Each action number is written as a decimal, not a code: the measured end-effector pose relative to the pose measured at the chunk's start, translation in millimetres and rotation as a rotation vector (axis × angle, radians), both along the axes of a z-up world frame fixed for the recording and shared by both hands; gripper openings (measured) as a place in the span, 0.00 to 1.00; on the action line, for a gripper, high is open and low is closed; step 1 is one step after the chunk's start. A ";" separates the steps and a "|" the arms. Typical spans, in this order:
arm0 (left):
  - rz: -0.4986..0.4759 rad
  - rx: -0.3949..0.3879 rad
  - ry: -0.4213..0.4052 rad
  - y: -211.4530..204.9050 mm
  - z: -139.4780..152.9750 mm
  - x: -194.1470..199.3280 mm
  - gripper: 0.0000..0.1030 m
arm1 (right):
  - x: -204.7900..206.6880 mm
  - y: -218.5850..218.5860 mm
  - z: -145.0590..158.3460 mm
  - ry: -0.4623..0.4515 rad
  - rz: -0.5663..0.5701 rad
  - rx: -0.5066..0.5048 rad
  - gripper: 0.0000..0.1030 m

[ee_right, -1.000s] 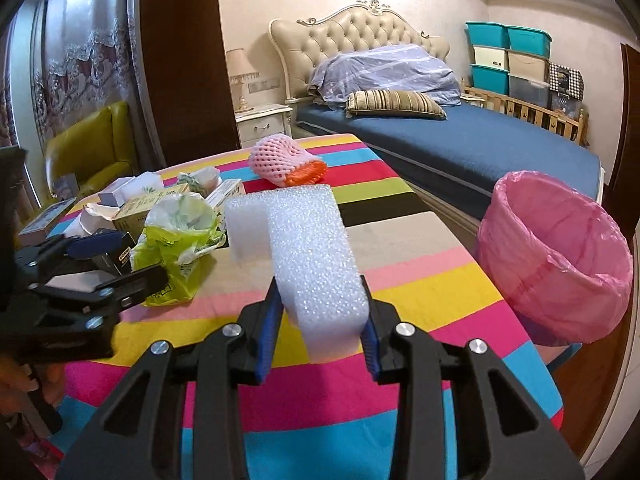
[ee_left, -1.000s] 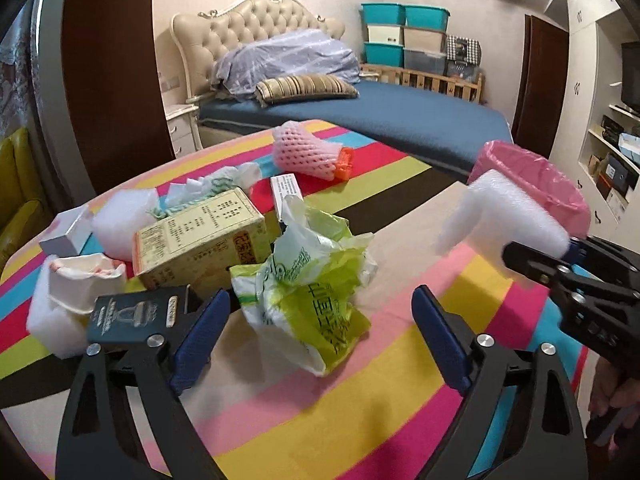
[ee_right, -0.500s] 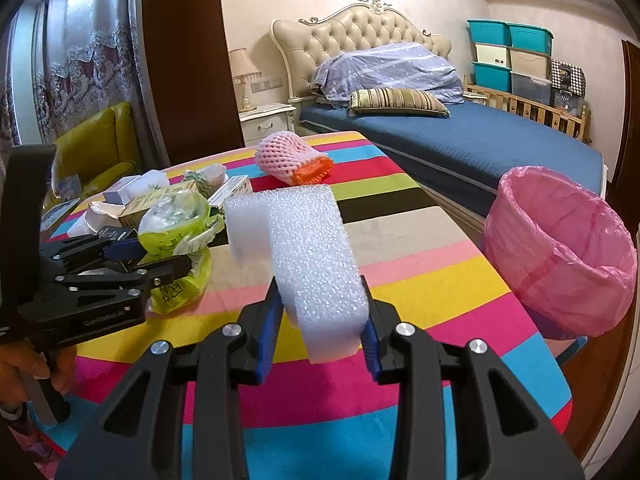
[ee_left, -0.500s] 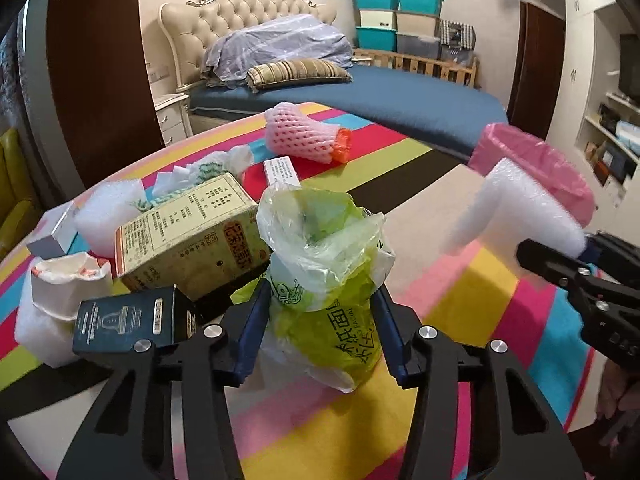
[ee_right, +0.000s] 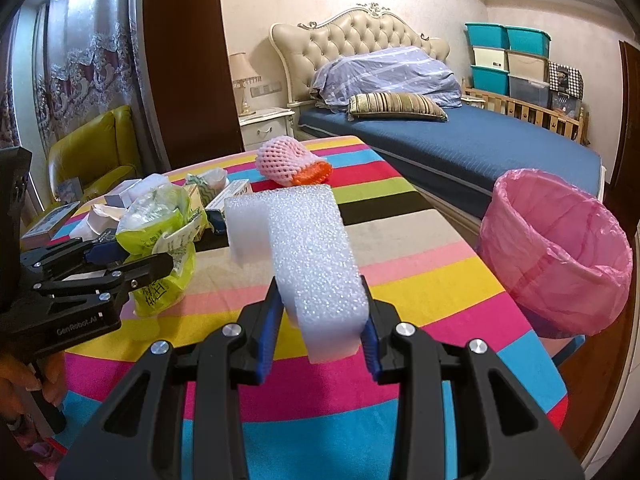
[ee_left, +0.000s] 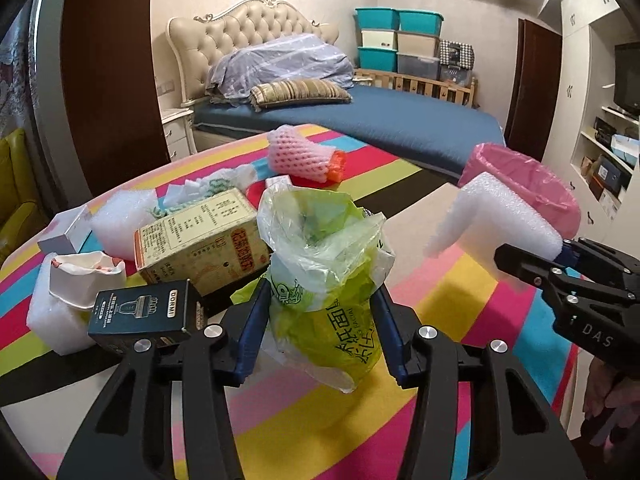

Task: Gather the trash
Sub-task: 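Carry the green bag and foam block over the wastebasket and release both, then move both open tools back over the table toward the remaining items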

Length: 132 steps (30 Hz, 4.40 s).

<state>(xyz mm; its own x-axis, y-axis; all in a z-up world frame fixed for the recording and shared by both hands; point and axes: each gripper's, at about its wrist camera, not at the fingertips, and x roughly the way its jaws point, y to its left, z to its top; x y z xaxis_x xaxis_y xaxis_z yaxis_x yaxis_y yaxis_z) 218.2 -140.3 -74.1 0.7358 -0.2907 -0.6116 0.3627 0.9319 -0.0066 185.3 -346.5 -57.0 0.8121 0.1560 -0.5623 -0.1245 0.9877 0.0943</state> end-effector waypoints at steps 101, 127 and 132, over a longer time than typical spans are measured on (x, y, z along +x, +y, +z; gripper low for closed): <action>0.069 -0.035 -0.136 18.3 37.9 -28.7 0.94 | -11.5 -41.0 11.8 -0.045 -0.026 0.013 0.67; 0.549 0.003 -0.129 242.9 25.5 -68.4 0.94 | 67.3 202.5 -2.7 0.143 0.496 -0.131 0.75; 0.577 -0.021 -0.107 259.5 22.0 -74.5 0.94 | 90.0 223.6 -7.7 0.172 0.539 -0.138 0.75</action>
